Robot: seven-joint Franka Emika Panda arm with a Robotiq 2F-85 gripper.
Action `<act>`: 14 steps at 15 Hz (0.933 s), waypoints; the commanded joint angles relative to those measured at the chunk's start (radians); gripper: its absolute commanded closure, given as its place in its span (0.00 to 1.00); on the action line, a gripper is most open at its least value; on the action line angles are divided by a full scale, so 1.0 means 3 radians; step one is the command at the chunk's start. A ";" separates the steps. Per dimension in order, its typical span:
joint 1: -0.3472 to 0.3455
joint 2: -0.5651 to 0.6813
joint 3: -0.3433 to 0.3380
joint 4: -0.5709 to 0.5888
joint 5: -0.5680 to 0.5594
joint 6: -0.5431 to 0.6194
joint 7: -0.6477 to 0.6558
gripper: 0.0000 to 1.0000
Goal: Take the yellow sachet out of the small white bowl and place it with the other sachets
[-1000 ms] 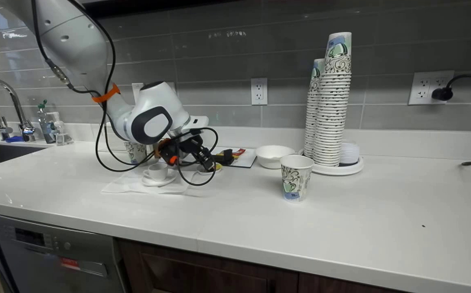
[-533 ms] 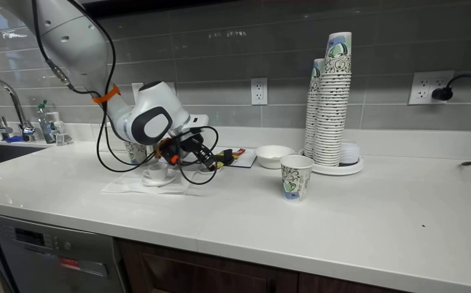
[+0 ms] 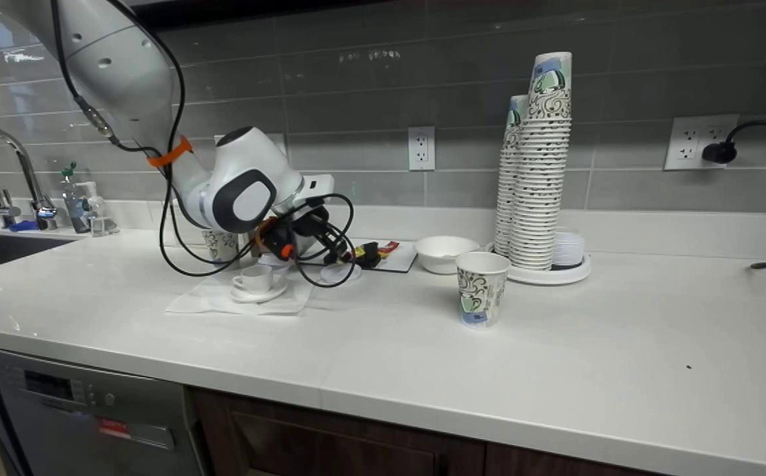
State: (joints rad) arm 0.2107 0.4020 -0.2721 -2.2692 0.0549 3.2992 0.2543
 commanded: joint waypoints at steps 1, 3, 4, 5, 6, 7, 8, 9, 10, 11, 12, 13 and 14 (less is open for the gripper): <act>-0.0037 -0.0021 0.0066 0.0068 -0.0070 0.0152 -0.0075 1.00; -0.0022 -0.0006 0.0059 0.0126 -0.0079 0.0245 -0.0121 1.00; -0.0060 -0.0011 0.0105 0.0155 -0.0097 0.0261 -0.0137 1.00; -0.0106 -0.0008 0.0161 0.0188 -0.0125 0.0283 -0.0155 1.00; -0.0231 -0.0007 0.0335 0.0225 0.0004 0.0297 -0.0333 1.00; -0.0283 0.0003 0.0411 0.0263 -0.0019 0.0298 -0.0364 1.00; -0.0342 0.0038 0.0490 0.0321 -0.0046 0.0319 -0.0420 1.00; -0.0459 0.0081 0.0584 0.0404 -0.0213 0.0313 -0.0300 1.00; -0.0555 0.0120 0.0684 0.0483 -0.0231 0.0304 -0.0304 1.00; -0.0632 0.0179 0.0751 0.0576 -0.0249 0.0319 -0.0293 1.00; -0.0714 0.0235 0.0828 0.0671 -0.0257 0.0301 -0.0278 1.00; -0.0784 0.0286 0.0891 0.0750 -0.0261 0.0297 -0.0276 1.00; -0.0854 0.0345 0.0963 0.0836 -0.0257 0.0284 -0.0265 1.00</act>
State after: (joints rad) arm 0.0270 0.4329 -0.0468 -2.1149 0.0038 3.3765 0.1625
